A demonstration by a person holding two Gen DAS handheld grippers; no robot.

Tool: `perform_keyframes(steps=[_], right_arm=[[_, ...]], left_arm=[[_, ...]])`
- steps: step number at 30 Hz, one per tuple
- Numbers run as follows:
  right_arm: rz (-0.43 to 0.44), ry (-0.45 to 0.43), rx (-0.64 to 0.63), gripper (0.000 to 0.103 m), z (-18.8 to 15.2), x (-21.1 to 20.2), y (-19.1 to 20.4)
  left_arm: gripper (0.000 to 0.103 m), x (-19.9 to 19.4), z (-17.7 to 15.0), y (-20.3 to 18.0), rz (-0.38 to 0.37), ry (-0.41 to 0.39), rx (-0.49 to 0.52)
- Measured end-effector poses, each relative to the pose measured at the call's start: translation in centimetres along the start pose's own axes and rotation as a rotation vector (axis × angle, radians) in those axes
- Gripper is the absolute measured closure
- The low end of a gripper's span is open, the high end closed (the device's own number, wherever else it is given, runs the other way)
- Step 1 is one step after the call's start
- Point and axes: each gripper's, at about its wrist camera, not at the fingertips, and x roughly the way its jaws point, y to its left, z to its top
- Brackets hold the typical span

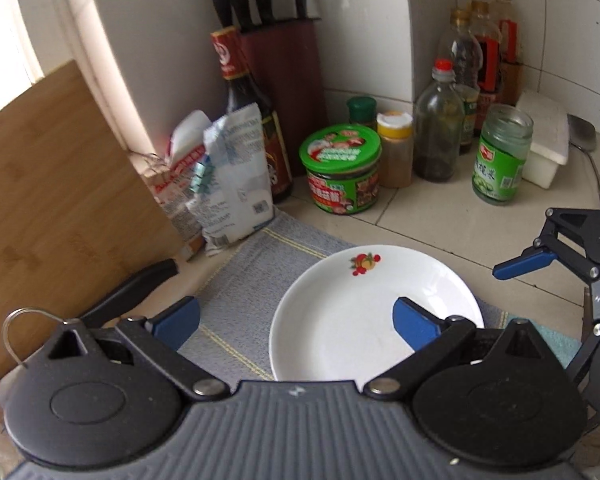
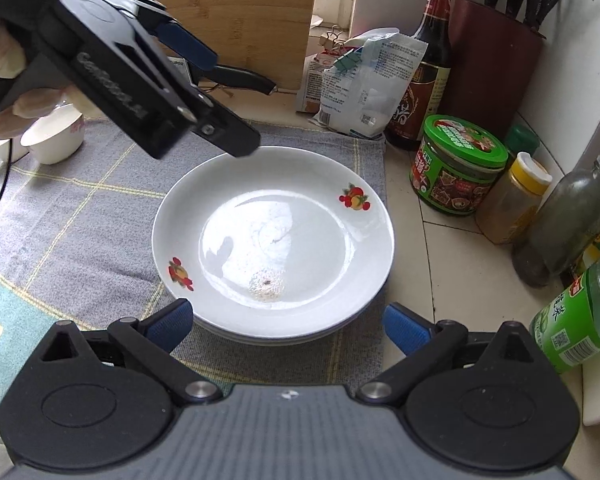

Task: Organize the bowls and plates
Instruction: 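Open the left gripper to release the plate and lift away, then move the right gripper to a plain white bowl and grasp its rim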

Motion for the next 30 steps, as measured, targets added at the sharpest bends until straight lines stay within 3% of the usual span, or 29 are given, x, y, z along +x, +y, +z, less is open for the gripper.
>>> perform_keyframes(steps=[7,12,19,24,30], right_arm=[[0.012,-0.069,0.01,0.0,1.2,-0.7,1.6],[0.081,-0.102,0.02,0.0,2.7,-0.5,3.9],[0.143,-0.124,-0.07,0.0,5.3,0.8,10.5],[0.197,-0.098,-0.123,0.0,7.1,1.7,17.0],[0.265,-0.071,-0.15,0.0,8.6,2.3,24.2]], left_arm=[[0.001,-6.9,-3.8,0.2,0.131,-0.111,-0.184],[0.001,-10.5,-8.6,1.5,0.259,-0.099,-0.303],[0.001,-15.2,-15.6,5.1,0.371,-0.074,-0.412],[0.001,-17.7,-21.3,7.6,0.411,-0.036,-0.441],[0.001,-19.3,-28.6,10.2,0.395,0.045,-0.451]])
